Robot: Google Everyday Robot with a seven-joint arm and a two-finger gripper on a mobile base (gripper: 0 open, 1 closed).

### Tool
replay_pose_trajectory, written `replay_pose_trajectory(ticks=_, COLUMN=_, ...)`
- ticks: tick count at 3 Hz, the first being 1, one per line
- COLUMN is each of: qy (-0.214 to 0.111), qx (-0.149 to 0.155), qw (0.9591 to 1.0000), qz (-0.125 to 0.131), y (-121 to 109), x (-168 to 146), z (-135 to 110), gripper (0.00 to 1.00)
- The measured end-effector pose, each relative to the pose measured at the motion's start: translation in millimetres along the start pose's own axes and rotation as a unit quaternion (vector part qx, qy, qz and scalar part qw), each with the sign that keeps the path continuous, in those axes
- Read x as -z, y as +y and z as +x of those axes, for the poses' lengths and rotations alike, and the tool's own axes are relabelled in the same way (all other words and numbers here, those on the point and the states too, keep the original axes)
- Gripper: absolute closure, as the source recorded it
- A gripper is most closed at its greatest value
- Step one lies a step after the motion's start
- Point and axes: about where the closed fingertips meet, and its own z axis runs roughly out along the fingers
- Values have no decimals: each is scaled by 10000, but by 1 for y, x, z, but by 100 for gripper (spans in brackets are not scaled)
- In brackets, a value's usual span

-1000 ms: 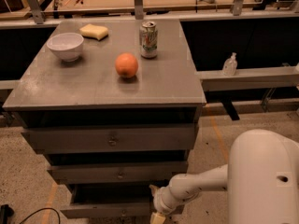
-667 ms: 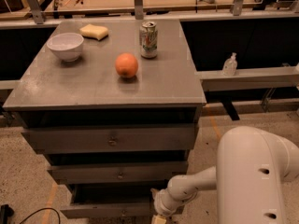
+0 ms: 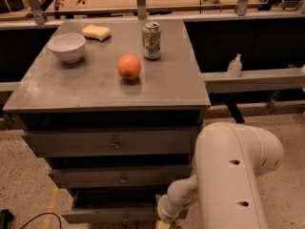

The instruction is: Open bottom drawer

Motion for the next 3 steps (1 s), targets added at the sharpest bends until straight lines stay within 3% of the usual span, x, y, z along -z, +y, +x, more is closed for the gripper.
replay_pose_trajectory(ticks=1, qy=-37, qx=16, qw=10000, qz=-20, y=-6, x=-12, z=6, gripper=19)
replay_pose_trajectory(ticks=2, qy=-261, qx=34, qw=9996, qz=-123, y=-9, x=-25, z=12, gripper=28)
replay_pose_trajectory(ticks=3, qy=-394, qx=66, qw=9990, qz=-191, y=-14, x=-31, z=16, gripper=44)
